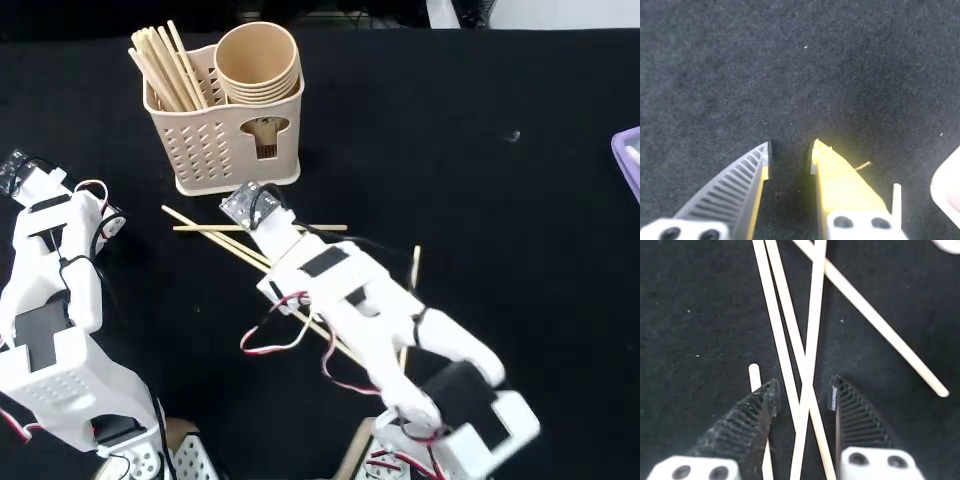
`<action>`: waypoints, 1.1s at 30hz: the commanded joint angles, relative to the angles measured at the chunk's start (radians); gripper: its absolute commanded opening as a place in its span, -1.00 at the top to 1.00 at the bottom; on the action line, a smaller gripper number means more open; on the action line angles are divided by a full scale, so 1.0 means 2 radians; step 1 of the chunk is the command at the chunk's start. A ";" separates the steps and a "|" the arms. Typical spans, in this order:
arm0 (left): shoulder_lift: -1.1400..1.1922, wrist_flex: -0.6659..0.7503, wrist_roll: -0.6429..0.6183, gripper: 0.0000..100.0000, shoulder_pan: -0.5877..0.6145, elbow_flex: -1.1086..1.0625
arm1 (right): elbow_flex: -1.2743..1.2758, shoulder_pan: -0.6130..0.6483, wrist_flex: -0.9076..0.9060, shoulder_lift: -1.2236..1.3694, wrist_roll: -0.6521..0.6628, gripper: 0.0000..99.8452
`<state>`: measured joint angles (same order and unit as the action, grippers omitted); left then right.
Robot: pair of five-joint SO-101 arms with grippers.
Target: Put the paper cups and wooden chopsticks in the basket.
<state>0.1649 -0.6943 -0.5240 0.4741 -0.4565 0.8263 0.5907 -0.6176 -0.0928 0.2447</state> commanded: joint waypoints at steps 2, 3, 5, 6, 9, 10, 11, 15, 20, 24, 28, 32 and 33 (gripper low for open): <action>0.000 0.005 -0.005 0.70 -0.007 0.004 | -0.059 -0.005 0.005 0.043 -0.004 0.66; 0.000 0.006 -0.005 0.70 -0.007 0.004 | -0.067 -0.005 -0.004 0.052 -0.003 0.66; 0.000 0.006 -0.005 0.70 -0.007 0.004 | -0.085 -0.005 -0.026 0.065 -0.002 0.73; 0.000 0.006 -0.005 0.70 -0.007 0.004 | -0.092 -0.005 -0.036 0.066 0.005 0.80; 0.000 0.007 -0.005 0.70 -0.007 0.004 | -0.092 -0.004 -0.049 0.056 0.025 0.97; 0.000 0.007 -0.005 0.70 -0.007 0.004 | -0.088 -0.003 -0.051 0.049 0.025 0.95; 0.000 0.008 -0.005 0.70 -0.007 0.004 | -0.084 -0.003 -0.051 0.039 0.028 0.98; 0.000 0.008 -0.005 0.70 -0.008 0.004 | -0.053 -0.004 -0.050 -0.015 0.028 0.98; 0.000 0.008 -0.005 0.70 -0.008 0.004 | -0.016 -0.004 -0.027 -0.051 0.028 0.98; 0.000 0.008 -0.005 0.70 -0.008 0.004 | -0.003 0.013 0.012 -0.026 0.026 0.98; 0.000 0.007 -0.005 0.70 -0.007 0.004 | -0.028 0.031 -0.048 -0.019 0.028 0.98; 0.000 0.007 -0.005 0.70 -0.007 0.004 | -0.049 0.031 -0.120 -0.023 0.029 0.98; 0.000 0.007 -0.005 0.70 -0.007 0.004 | -0.049 0.031 -0.118 -0.022 0.029 0.98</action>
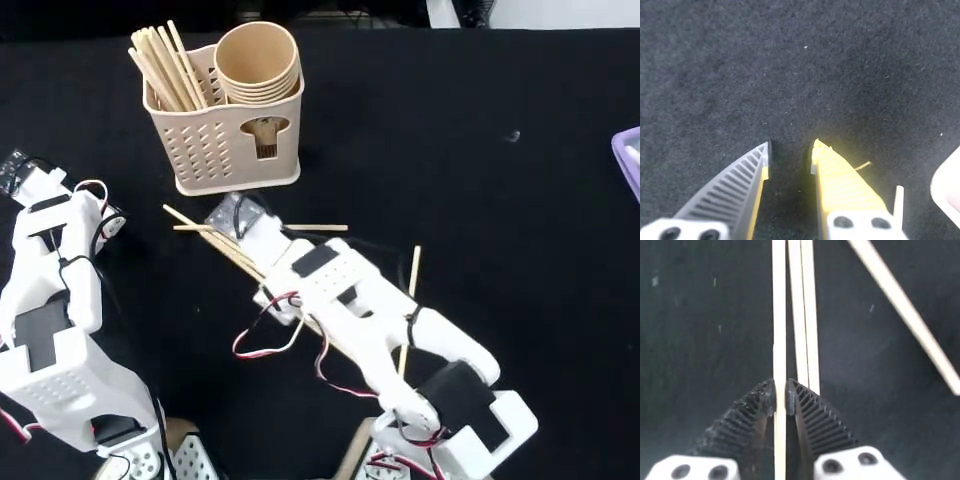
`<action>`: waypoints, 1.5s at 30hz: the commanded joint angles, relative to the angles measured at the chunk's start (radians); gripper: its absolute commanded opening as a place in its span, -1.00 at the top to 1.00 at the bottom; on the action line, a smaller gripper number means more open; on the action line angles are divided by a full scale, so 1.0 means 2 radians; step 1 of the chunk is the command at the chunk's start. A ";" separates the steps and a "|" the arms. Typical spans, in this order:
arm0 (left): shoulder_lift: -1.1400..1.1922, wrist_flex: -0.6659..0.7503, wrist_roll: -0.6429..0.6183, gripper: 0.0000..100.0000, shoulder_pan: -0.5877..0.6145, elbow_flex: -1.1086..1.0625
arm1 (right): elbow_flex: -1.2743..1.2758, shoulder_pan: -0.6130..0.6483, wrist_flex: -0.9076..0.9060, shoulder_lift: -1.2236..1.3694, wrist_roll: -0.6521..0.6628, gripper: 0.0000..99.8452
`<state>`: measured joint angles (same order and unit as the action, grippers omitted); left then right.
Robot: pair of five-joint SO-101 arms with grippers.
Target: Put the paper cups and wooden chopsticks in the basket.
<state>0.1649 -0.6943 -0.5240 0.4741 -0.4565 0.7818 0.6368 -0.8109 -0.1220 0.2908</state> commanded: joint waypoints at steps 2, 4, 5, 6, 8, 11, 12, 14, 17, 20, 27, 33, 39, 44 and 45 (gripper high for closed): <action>0.000 0.008 -0.005 0.70 -0.007 0.004 | -0.023 0.007 -0.007 -0.004 0.006 0.97; 0.000 0.008 -0.005 0.70 -0.007 0.004 | -0.024 0.002 -0.005 0.004 0.006 0.94; 0.000 0.008 -0.005 0.70 -0.007 0.004 | -0.026 -0.001 -0.004 0.010 0.006 0.89; 0.000 0.008 -0.005 0.70 -0.007 0.004 | -0.026 -0.004 -0.003 0.017 0.006 0.84; 0.000 0.008 -0.005 0.70 -0.008 0.004 | -0.028 -0.006 -0.002 0.028 0.006 0.77; 0.000 0.008 -0.005 0.70 -0.008 0.004 | -0.038 -0.006 -0.005 0.043 0.006 0.78; 0.000 0.008 -0.005 0.70 -0.008 0.004 | -0.040 -0.006 -0.005 0.046 0.006 0.79; 0.000 0.008 -0.005 0.70 -0.008 0.004 | -0.040 -0.006 -0.004 0.053 0.006 0.80; 0.000 0.008 -0.005 0.70 -0.008 0.004 | -0.040 -0.005 -0.005 0.059 0.025 0.80; 0.000 0.008 -0.005 0.70 -0.008 0.004 | -0.040 -0.005 -0.005 0.057 0.041 0.98; 0.000 0.008 -0.005 0.70 -0.008 0.005 | -0.031 -0.008 -0.041 -0.016 0.037 0.98; 0.000 0.008 -0.005 0.70 -0.008 0.005 | 0.030 -0.008 -0.012 -0.107 0.036 0.98; 0.000 0.008 -0.005 0.70 -0.008 0.005 | 0.034 -0.015 -0.008 -0.179 0.036 0.98; 0.000 0.008 -0.005 0.70 -0.008 0.005 | -0.012 -0.032 -0.006 -0.246 0.023 0.98; 0.000 0.008 -0.005 0.70 -0.008 0.005 | -0.031 -0.035 0.002 -0.257 0.020 0.98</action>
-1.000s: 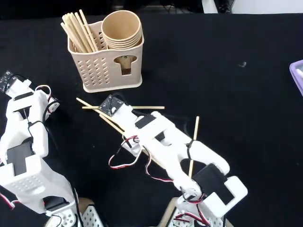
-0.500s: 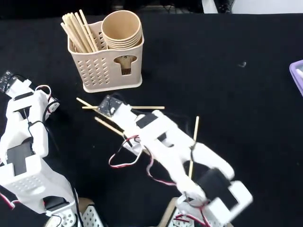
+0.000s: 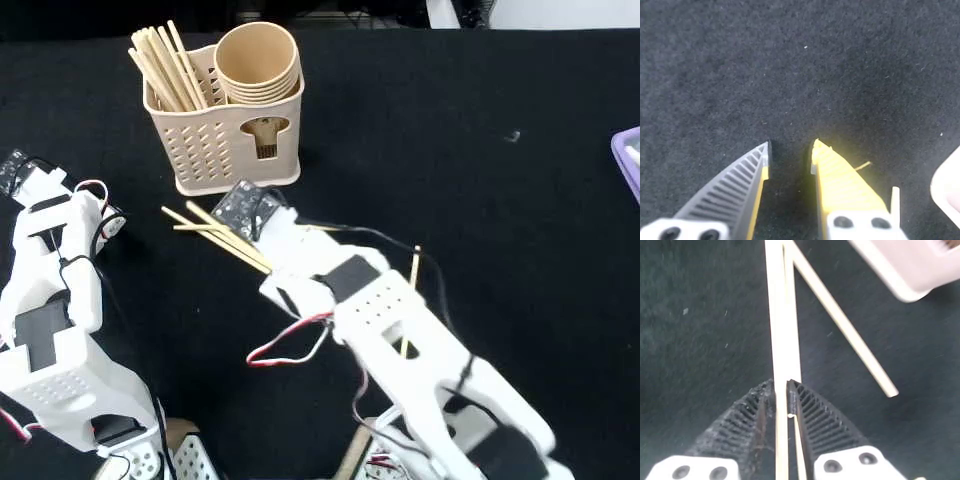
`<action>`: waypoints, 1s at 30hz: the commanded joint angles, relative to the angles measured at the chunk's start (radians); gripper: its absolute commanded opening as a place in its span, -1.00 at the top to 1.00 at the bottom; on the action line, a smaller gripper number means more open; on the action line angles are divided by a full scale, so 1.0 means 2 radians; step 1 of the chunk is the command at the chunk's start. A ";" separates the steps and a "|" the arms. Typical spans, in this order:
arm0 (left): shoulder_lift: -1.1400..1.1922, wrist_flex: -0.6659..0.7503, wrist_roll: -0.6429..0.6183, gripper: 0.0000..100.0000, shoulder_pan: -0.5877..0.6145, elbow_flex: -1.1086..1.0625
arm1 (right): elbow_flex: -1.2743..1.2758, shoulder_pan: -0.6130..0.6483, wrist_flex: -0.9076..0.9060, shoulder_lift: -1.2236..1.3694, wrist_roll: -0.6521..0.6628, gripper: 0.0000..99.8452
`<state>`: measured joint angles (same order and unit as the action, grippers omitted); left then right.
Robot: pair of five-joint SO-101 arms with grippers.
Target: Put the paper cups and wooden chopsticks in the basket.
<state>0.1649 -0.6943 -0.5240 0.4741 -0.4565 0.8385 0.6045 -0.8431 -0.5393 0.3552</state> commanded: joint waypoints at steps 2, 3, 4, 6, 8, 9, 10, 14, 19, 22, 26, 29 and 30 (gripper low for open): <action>0.000 0.008 -0.005 0.70 -0.008 0.005 | -0.105 -0.020 0.037 -0.064 -0.018 0.98; 0.000 0.008 -0.005 0.70 -0.008 0.005 | -0.130 -0.019 0.051 -0.069 -0.023 0.98; 0.000 0.008 -0.005 0.70 -0.008 0.005 | -0.155 -0.018 0.068 -0.069 -0.031 0.98; 0.000 0.007 -0.005 0.70 -0.008 0.004 | -0.201 -0.017 0.110 -0.069 -0.059 0.98; 0.000 0.007 -0.005 0.70 -0.008 0.004 | -0.239 -0.017 0.160 -0.068 -0.105 0.98; 0.000 0.006 -0.005 0.70 -0.008 0.004 | -0.254 -0.018 0.186 -0.065 -0.130 0.98; 0.000 0.006 -0.005 0.70 -0.008 0.003 | -0.267 -0.018 0.211 -0.061 -0.149 0.98; 0.000 0.006 -0.005 0.70 -0.008 0.003 | -0.300 -0.016 0.314 -0.033 -0.171 0.98; 0.000 0.007 -0.005 0.70 -0.013 0.004 | -0.343 -0.017 0.377 0.046 -0.171 0.98; 0.000 0.007 -0.005 0.70 -0.013 0.004 | -0.394 -0.019 0.384 0.108 -0.171 0.98; 0.000 0.008 -0.005 0.70 -0.013 0.004 | -0.483 -0.024 0.383 0.194 -0.171 0.98; 0.000 0.008 -0.005 0.70 -0.013 0.004 | -0.556 -0.025 0.383 0.253 -0.161 0.98; 0.000 0.008 -0.005 0.70 -0.013 0.004 | -0.580 -0.025 0.384 0.272 -0.153 0.98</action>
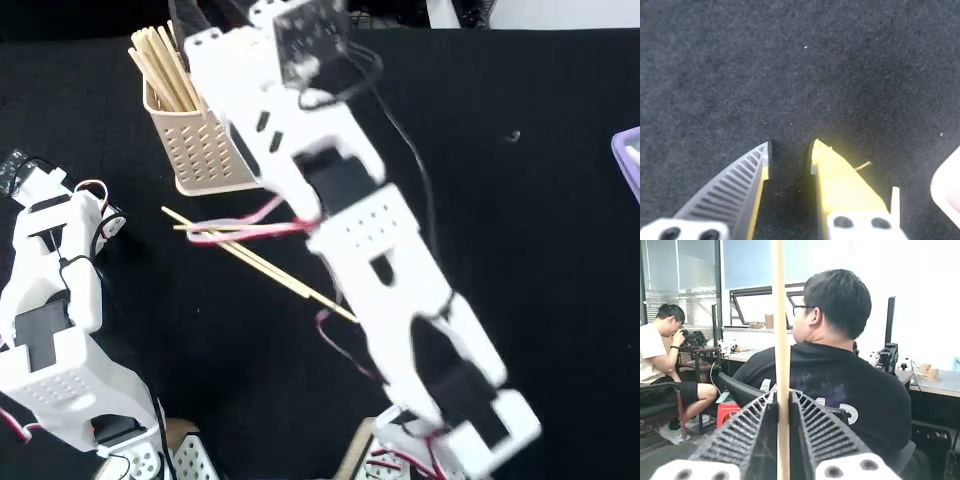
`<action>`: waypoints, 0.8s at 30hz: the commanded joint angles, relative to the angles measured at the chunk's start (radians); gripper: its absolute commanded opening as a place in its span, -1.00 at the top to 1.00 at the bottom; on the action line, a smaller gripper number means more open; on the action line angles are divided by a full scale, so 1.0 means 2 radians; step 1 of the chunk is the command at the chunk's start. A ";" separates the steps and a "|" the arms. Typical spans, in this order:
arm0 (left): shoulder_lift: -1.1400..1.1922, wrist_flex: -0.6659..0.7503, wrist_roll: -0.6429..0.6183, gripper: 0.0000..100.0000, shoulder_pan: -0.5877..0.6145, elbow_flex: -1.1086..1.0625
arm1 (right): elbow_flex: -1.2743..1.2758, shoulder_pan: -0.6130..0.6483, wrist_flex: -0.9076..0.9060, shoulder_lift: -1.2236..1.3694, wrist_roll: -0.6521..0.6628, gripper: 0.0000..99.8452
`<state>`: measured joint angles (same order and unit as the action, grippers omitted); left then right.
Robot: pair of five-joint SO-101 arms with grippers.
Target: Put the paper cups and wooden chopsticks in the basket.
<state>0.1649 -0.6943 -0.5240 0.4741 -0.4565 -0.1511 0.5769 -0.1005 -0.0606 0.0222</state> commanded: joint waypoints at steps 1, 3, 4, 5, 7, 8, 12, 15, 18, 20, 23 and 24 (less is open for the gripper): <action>0.000 0.008 -0.005 0.70 -0.013 0.004 | -0.108 -0.011 0.012 0.052 0.021 0.98; 0.000 0.008 -0.005 0.70 -0.013 0.004 | -0.151 -0.011 0.012 0.095 0.041 0.98; 0.000 0.008 -0.005 0.70 -0.013 0.004 | -0.170 -0.009 0.012 0.115 0.052 0.98; 0.000 0.008 -0.005 0.70 -0.013 0.004 | -0.188 -0.009 0.012 0.136 0.064 0.98; 0.000 0.008 -0.005 0.70 -0.013 0.004 | -0.214 -0.009 0.011 0.171 0.082 0.98; 0.000 0.008 -0.005 0.70 -0.013 0.004 | -0.220 -0.010 0.011 0.187 0.087 0.98; 0.000 0.008 -0.005 0.70 -0.013 0.004 | -0.207 -0.008 0.005 0.213 0.086 0.98; 0.000 0.008 -0.005 0.70 -0.013 0.004 | -0.192 0.001 -0.013 0.213 0.086 0.97; 0.000 0.008 -0.005 0.70 -0.013 0.005 | -0.190 0.005 -0.049 0.215 0.086 0.94; 0.000 0.008 -0.005 0.70 -0.014 0.005 | -0.191 0.005 -0.077 0.215 0.084 0.84; 0.000 0.008 -0.005 0.70 -0.014 0.005 | -0.195 0.003 -0.103 0.213 0.058 0.75; 0.000 0.008 -0.005 0.70 -0.014 0.005 | -0.195 0.002 -0.107 0.212 0.052 0.76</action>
<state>0.1649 -0.6912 -0.5240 0.4741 -0.4565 -0.5240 0.5785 -0.2846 0.3859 0.1603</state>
